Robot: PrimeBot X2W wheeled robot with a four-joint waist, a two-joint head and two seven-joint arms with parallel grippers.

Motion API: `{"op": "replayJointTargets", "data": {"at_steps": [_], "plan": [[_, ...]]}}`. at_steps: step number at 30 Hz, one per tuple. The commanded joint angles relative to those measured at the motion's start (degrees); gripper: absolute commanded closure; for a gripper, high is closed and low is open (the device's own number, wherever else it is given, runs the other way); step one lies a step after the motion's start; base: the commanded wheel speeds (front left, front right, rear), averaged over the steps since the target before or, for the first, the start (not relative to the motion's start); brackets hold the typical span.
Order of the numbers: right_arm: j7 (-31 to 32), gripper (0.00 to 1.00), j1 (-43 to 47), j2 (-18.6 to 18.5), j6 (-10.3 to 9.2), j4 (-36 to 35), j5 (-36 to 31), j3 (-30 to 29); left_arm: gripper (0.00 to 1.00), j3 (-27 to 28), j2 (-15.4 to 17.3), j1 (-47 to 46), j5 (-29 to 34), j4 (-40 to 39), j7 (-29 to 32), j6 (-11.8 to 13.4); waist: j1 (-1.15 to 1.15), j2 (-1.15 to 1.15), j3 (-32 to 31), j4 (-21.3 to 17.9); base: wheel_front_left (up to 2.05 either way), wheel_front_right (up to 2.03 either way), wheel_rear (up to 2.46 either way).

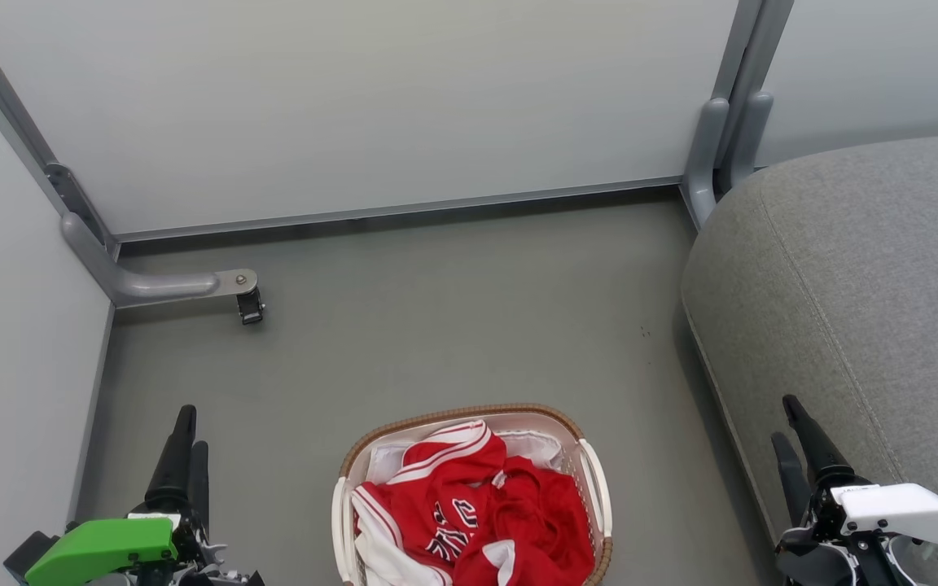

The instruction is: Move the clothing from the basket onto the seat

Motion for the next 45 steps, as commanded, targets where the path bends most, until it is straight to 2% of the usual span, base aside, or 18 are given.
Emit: {"op": "replayJointTargets", "data": {"at_steps": [1,6,15,28,45], "plan": [[-0.88,0.0,-0.23,-0.44,0.01,-1.28,-0.86,0.46,0.0,-0.53,0.18,-0.06,1.14,-1.65,-0.69,0.0,0.0,0.0,0.01,0.0,0.0,0.0,0.0],[-2.19,0.0,0.03,-0.51,0.01,-1.39,-2.95,0.75,0.0,-1.29,0.22,0.39,3.11,-2.72,-1.99,0.04,0.0,0.0,0.04,-0.02,0.0,0.0,0.0],[-4.4,0.0,0.2,-0.62,0.02,-3.34,-9.37,0.36,0.0,-2.48,0.29,0.86,11.09,-5.8,-4.17,1.06,0.0,0.0,0.12,-0.08,0.0,0.0,0.0],[-7.3,0.0,1.03,-0.74,0.02,-6.86,-24.21,1.8,0.0,-5.12,0.38,1.62,26.34,-9.84,-7.06,3.85,0.0,0.0,0.36,-0.12,0.0,0.0,0.0],[-10.57,0.0,1.79,-0.88,0.02,-7.13,-40.94,3.34,0.0,-8.23,0.48,3.19,45.92,-10.65,-10.28,5.2,0.0,0.0,0.63,-0.16,0.0,0.0,0.0]]}}
